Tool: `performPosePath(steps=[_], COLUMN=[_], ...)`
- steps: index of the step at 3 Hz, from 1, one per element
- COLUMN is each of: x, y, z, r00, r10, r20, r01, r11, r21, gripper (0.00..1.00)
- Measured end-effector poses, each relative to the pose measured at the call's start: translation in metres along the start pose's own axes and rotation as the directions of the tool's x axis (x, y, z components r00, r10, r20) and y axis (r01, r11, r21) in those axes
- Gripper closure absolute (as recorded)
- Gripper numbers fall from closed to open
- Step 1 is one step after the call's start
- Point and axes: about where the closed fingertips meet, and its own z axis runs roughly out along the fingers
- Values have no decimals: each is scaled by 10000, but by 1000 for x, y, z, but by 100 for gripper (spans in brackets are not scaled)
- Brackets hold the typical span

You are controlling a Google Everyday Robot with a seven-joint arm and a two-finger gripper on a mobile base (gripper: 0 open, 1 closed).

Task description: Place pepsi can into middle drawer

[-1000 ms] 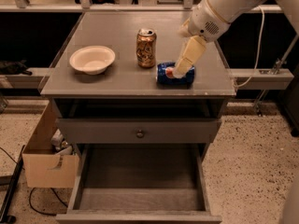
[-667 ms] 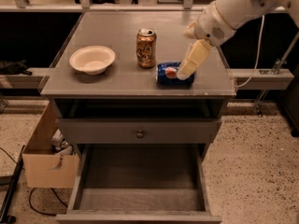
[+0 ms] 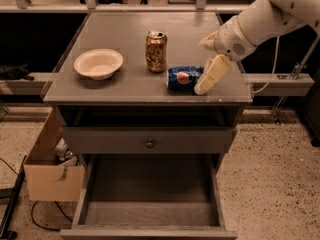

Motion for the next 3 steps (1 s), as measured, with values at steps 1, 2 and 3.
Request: performPosePath(steps=[1,2,3], x=[0,5,20], y=[-10,-24,-35], z=[12,22,37], r00=[9991,9963,9937], r10=[-373,-737,-739], r20=[-192,-446,-844], r01=[373,736,715], r11=[9993,9973,9969], r21=[-17,-48,-314], gripper=[0,0,0])
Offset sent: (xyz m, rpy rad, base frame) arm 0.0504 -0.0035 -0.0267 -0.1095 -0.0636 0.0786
